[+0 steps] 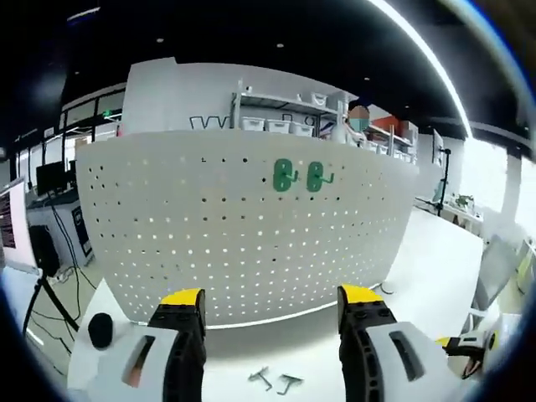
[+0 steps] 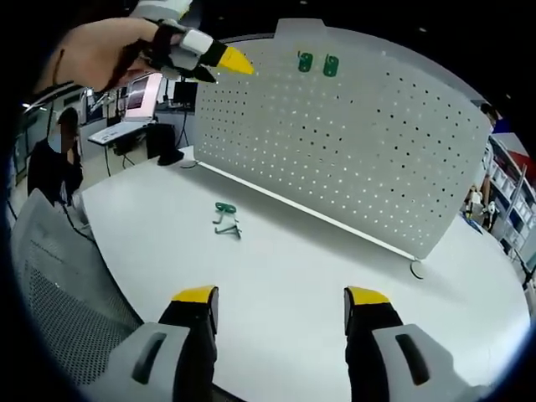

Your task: Insert the hook assembly into the mounting plate slot until the hook locks in place.

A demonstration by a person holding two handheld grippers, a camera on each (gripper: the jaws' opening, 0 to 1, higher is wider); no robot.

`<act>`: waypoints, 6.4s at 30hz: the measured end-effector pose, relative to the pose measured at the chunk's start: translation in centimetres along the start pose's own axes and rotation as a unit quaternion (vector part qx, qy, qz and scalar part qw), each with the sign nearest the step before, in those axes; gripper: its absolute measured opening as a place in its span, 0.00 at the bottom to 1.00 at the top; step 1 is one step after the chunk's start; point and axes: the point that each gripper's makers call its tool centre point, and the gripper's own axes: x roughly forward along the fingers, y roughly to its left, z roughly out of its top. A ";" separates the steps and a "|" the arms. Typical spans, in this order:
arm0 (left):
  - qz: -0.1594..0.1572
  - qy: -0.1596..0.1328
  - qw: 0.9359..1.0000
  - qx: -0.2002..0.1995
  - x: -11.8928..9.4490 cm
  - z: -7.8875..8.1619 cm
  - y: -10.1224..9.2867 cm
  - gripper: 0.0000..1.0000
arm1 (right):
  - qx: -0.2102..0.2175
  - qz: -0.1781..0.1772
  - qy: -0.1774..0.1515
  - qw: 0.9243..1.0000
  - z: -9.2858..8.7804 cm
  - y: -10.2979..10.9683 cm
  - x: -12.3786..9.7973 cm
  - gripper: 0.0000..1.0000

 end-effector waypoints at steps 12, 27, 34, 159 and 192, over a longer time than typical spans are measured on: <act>-0.022 0.063 0.998 -0.019 -2.1 -5.8 -0.2 0.74 | -0.009 0.006 0.007 1.000 -0.3 0.5 0.1 0.59; -0.034 0.130 0.990 -0.031 -6.0 -12.7 0.1 0.82 | -0.005 0.031 0.013 0.999 -0.6 1.4 0.2 0.54; -0.029 0.141 0.989 -0.045 -7.1 -14.0 1.2 0.85 | 0.001 0.037 0.016 0.999 -0.7 1.6 0.2 0.53; -0.067 0.127 0.976 -0.165 -8.4 -15.5 0.3 0.80 | -0.122 0.210 0.077 0.967 5.7 6.8 15.7 0.00; -0.152 0.078 0.964 -0.204 -5.4 -8.0 -3.6 0.69 | 0.029 0.159 -0.128 0.978 13.8 6.3 3.8 0.00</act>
